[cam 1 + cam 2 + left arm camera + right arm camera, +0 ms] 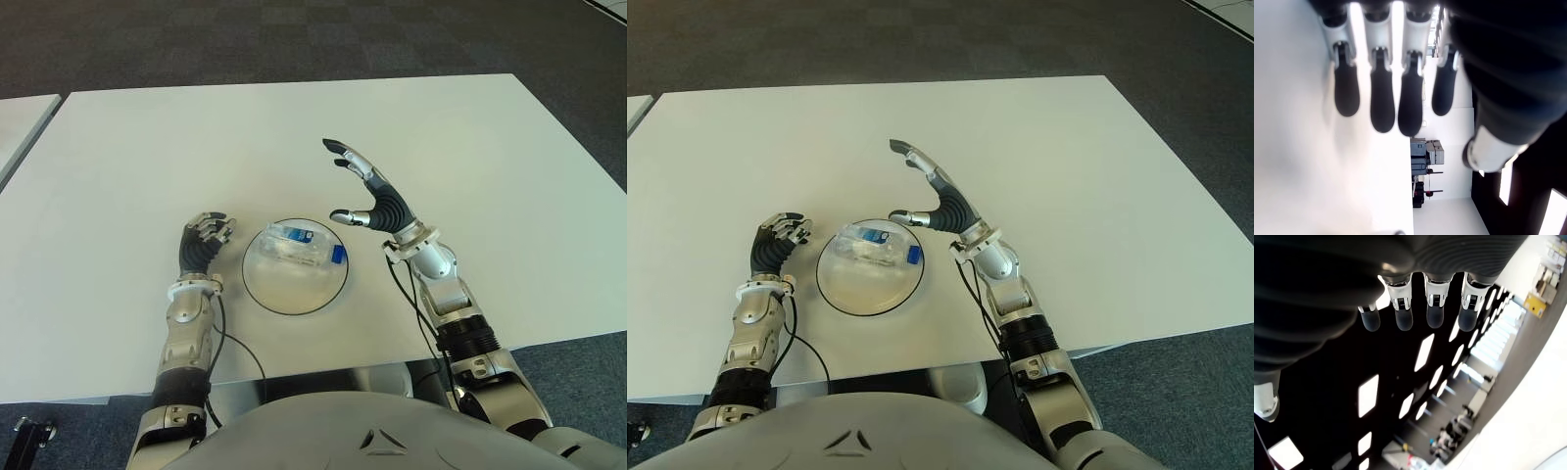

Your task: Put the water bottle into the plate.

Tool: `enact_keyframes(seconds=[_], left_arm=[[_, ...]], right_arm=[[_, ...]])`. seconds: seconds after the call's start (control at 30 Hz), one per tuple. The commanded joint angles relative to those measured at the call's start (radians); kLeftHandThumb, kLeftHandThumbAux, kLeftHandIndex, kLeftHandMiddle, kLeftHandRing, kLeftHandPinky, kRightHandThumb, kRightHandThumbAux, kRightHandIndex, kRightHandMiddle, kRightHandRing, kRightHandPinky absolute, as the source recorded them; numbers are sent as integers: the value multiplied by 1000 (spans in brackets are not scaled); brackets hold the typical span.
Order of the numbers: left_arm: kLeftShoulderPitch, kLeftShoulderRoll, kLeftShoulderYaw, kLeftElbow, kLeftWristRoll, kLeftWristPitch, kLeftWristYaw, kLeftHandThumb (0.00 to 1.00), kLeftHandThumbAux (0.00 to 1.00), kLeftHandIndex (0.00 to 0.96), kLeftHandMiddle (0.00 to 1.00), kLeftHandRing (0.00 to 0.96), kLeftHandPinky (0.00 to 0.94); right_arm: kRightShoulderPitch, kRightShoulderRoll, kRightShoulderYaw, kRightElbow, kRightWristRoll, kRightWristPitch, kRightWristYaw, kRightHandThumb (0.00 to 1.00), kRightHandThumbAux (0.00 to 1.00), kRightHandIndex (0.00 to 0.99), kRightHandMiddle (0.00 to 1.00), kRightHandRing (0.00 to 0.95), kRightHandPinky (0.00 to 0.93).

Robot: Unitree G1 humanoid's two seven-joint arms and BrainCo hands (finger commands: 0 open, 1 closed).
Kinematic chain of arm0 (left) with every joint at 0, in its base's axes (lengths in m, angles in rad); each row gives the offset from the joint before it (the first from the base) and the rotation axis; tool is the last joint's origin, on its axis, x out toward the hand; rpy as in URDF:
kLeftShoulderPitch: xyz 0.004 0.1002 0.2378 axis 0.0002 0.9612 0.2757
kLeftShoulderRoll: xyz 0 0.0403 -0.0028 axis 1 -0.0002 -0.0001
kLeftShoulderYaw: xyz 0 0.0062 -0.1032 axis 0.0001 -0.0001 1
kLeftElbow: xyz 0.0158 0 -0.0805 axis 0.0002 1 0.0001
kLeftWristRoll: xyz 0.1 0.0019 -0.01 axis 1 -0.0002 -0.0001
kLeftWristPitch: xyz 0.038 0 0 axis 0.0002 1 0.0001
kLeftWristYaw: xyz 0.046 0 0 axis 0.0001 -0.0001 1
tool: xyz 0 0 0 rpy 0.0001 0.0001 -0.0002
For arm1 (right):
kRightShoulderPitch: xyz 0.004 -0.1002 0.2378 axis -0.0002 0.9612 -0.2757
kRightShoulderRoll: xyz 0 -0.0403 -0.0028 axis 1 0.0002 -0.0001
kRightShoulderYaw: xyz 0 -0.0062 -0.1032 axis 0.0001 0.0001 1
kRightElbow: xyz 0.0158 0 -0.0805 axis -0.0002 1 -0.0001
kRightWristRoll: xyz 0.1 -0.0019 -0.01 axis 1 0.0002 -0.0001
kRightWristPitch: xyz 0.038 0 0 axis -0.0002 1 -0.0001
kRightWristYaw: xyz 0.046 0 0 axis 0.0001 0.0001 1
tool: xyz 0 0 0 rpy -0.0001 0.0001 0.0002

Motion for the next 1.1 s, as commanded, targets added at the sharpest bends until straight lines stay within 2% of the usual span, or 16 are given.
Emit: enact_keyframes(seconds=[0.03,0.33,0.47,0.67,1.1], left_arm=[[4,4,1,17,-3,4,-6,708,715,431,560,546,533],[9,4,-4,10,1,-6,-7,707,715,431,570,550,537],[11,2,-3,4,0,5,-4,707,714,431,569,549,537],[11,3,-1,2,-4,5,-6,708,715,431,565,549,537],[13,6,1,7,-15,-5,-21,707,714,431,567,546,529]], right_arm=[[19,25,-28,28,-18,32,-56,86,486,0,0,0,44],[82,37,-76,86,-22,76,-133,79,550,0,0,0,51],[69,67,-95,187,11,44,-155,83,578,0,0,0,50],[46,124,-131,297,73,4,-176,90,697,0,0,0,72],[24,166,-183,372,176,53,-113,73,863,1,25,29,90]])
